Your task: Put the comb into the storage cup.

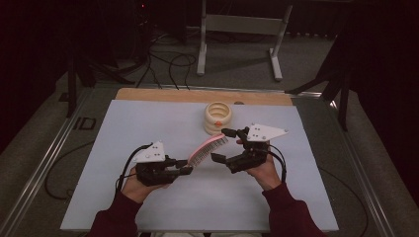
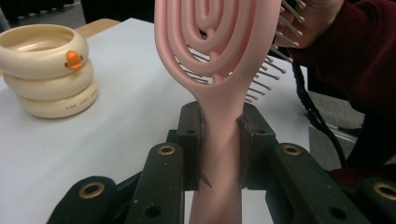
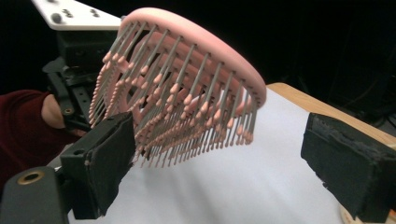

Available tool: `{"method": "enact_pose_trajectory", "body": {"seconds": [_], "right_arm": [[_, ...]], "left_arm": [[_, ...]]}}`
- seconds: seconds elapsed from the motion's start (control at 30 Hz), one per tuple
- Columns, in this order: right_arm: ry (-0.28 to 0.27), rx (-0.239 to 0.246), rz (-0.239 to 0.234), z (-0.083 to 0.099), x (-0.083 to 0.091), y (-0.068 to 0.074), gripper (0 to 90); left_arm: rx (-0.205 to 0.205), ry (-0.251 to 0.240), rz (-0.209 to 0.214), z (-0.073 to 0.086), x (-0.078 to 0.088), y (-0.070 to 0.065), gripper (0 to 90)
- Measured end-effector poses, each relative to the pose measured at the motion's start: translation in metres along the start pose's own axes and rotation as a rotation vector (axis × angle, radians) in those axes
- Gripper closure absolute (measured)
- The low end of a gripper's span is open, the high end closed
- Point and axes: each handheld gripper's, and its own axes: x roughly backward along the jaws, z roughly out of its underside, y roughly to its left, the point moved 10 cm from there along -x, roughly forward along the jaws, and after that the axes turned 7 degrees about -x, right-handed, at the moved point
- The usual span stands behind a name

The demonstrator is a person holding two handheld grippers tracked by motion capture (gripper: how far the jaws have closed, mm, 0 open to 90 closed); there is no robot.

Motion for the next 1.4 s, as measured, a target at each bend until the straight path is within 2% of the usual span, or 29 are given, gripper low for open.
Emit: {"method": "enact_pose_trajectory", "body": {"seconds": [0.03, 0.33, 0.5, 0.6, 0.9, 0.97, 1.1, 1.27, 1.33, 1.4], "right_arm": [[-0.002, 0.009, -0.024, -0.001, 0.0, 0.003, 9.6], [0.008, 0.038, -0.078, -0.003, -0.002, 0.012, 9.0], [-0.004, 0.038, -0.1, -0.006, -0.001, 0.014, 9.0], [-0.003, 0.036, -0.14, -0.006, -0.001, 0.019, 9.0], [-0.014, 0.033, -0.196, -0.007, 0.0, 0.025, 9.1], [-0.01, 0.037, -0.23, -0.006, 0.001, 0.03, 9.1], [0.006, 0.055, -0.287, -0.003, 0.002, 0.038, 9.1], [0.031, 0.07, -0.292, 0.0, 0.001, 0.04, 12.6], [0.038, 0.081, -0.277, 0.001, 0.0, 0.04, 20.3], [0.036, 0.085, -0.258, 0.001, -0.001, 0.039, 20.3]], "left_arm": [[0.002, -0.002, 0.005, 0.0, 0.0, 0.0, 74.5], [-0.009, 0.01, 0.05, 0.0, -0.002, -0.006, 74.6], [-0.015, 0.005, 0.084, -0.002, -0.002, -0.009, 74.7], [-0.019, 0.002, 0.125, -0.003, -0.003, -0.013, 74.8], [-0.014, 0.004, 0.178, -0.002, -0.005, -0.018, 75.3], [-0.023, 0.004, 0.195, -0.002, -0.006, -0.021, 75.3], [-0.03, 0.008, 0.201, -0.001, -0.005, -0.021, 75.4], [-0.022, 0.004, 0.196, -0.002, -0.006, -0.021, 75.5], [-0.023, 0.01, 0.196, -0.001, -0.006, -0.02, 75.5], [-0.023, 0.01, 0.196, -0.001, -0.006, -0.02, 75.8]]}}
